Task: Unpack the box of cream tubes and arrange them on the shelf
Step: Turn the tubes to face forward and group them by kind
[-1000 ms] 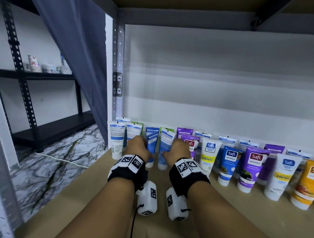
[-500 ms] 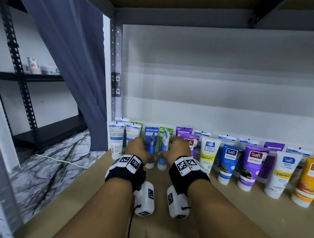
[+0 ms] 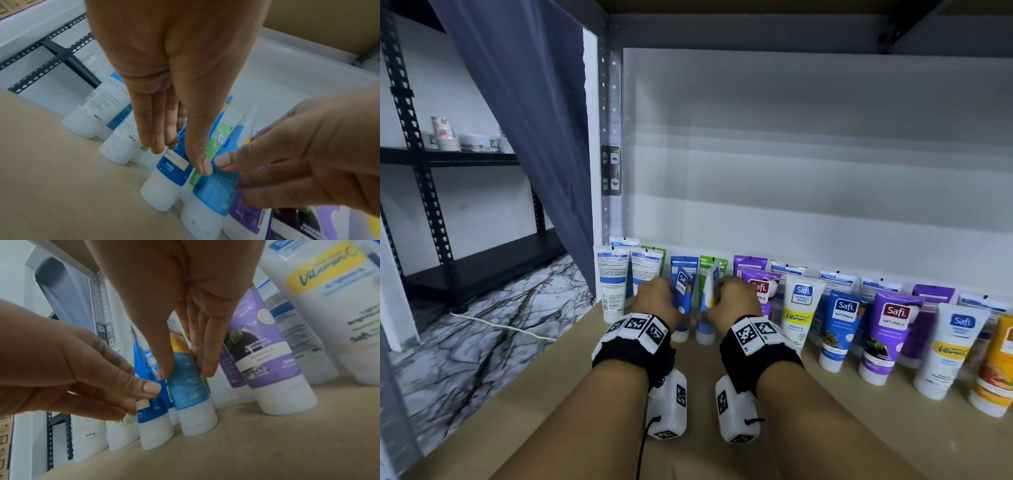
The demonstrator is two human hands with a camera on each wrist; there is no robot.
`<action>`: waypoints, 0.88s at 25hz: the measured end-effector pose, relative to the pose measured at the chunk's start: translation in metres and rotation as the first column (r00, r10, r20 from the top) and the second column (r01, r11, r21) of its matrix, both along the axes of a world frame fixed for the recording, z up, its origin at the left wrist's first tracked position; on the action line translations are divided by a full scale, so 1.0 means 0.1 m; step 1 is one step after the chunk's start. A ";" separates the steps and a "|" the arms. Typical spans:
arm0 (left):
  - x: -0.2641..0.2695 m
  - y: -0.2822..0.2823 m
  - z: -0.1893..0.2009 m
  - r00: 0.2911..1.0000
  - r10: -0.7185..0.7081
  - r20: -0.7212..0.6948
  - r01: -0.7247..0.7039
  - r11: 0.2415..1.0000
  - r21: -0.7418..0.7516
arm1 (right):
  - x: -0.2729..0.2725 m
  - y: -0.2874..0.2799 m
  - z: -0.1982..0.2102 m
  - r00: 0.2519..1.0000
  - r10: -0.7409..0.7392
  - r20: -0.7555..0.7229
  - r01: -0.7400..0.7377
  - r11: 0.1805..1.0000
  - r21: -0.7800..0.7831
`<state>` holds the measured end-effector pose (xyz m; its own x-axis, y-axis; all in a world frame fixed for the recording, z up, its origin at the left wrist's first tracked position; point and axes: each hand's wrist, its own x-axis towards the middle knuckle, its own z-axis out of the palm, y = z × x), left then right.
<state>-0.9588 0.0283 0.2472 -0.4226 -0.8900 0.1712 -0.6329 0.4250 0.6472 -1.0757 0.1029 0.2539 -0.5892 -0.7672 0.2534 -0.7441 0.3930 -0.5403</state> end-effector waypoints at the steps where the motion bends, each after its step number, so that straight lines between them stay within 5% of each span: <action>1: 0.00 0.01 0.01 1.000 0.007 0.020 -0.007 1.000 -0.010 | 0.00 0.00 0.00 1.000 -0.005 -0.001 0.005 1.000 0.004; 22: 0.06 -0.07 0.00 0.998 -0.040 -0.054 0.040 0.999 0.007 | 0.01 0.09 -0.05 0.994 0.063 0.085 -0.056 0.994 -0.091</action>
<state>-0.9526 0.0210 0.2472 -0.4481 -0.8741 0.1876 -0.5794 0.4437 0.6837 -1.0743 0.1115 0.2491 -0.5661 -0.7784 0.2714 -0.7131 0.2971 -0.6350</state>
